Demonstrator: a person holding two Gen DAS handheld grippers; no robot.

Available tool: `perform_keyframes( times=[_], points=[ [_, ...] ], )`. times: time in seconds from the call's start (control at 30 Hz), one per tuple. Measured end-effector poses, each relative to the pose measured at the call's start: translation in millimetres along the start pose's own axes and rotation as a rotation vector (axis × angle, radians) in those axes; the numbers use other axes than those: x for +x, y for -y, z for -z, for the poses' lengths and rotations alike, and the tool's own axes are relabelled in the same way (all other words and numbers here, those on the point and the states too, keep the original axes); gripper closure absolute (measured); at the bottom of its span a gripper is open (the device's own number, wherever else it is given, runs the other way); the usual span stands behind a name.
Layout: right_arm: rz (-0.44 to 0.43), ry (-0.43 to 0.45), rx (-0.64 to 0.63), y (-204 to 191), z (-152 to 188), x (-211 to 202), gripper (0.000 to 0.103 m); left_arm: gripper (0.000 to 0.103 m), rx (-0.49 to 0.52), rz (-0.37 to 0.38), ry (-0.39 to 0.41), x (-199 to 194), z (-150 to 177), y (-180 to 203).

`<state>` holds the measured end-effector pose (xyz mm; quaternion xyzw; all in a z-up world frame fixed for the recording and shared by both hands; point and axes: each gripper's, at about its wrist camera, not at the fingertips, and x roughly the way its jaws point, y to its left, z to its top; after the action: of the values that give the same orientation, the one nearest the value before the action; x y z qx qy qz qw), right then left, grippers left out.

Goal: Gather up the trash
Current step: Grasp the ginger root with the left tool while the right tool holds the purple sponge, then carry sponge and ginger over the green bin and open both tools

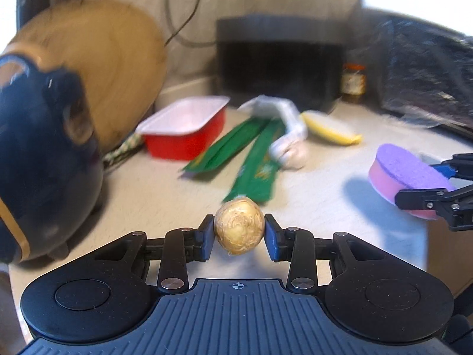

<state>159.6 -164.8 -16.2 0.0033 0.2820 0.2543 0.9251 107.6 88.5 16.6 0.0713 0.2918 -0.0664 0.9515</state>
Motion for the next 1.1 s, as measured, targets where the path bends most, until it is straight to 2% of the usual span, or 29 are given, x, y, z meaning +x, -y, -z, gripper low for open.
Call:
perform_keyframes(
  times=[0.07, 0.13, 0.23, 0.33, 0.43, 0.53, 0.63, 0.77, 0.8, 0.87, 0.93, 1.0, 1.1],
  points=[
    [0.017, 0.024, 0.021, 8.4, 5.2, -17.1, 0.041, 0.063, 0.023, 0.027, 0.04, -11.1, -1.7, 14.6],
    [0.043, 0.055, 0.033, 17.2, 13.4, -37.7, 0.041, 0.063, 0.034, 0.085, 0.08, -25.3, -2.6, 34.9],
    [0.096, 0.095, 0.049, 33.4, 32.6, -69.1, 0.041, 0.063, 0.047, 0.217, 0.115, -43.7, 2.1, 70.8],
    [0.182, 0.083, 0.086, 56.8, 60.4, -94.1, 0.041, 0.063, 0.051, 0.378, 0.113, -51.2, 16.4, 110.2],
    [0.273, 0.026, 0.147, 84.1, 98.2, -109.7, 0.041, 0.063, -0.001, 0.538, 0.036, -30.2, 44.1, 145.3],
    [0.336, -0.069, 0.218, 109.2, 147.1, -109.7, 0.041, 0.063, -0.05, 0.642, -0.148, 26.6, 92.4, 183.6],
    [0.372, -0.191, 0.301, 130.8, 205.3, -95.1, 0.041, 0.063, -0.098, 0.658, -0.382, 104.8, 158.0, 219.3],
    [0.348, -0.332, 0.468, 156.6, 275.1, -68.5, 0.041, 0.063, -0.117, 0.575, -0.705, 212.1, 248.4, 263.0],
    [0.344, -0.359, 0.495, 160.6, 288.6, -63.1, 0.041, 0.063, -0.105, 0.549, -0.748, 228.4, 263.7, 272.4],
    [0.357, -0.419, 0.498, 164.4, 303.0, -56.1, 0.041, 0.063, -0.05, 0.493, -0.768, 248.7, 283.6, 288.2],
    [0.333, -0.383, 0.507, 166.3, 301.9, -62.9, 0.041, 0.063, -0.036, 0.492, -0.798, 262.9, 295.0, 295.9],
    [0.301, -0.37, 0.541, 168.8, 305.9, -68.0, 0.041, 0.064, -0.106, 0.51, -0.844, 277.4, 304.5, 292.9],
    [0.334, -0.436, 0.552, 171.6, 315.1, -59.1, 0.041, 0.062, -0.187, 0.521, -0.847, 279.7, 317.0, 284.0]
  ],
)
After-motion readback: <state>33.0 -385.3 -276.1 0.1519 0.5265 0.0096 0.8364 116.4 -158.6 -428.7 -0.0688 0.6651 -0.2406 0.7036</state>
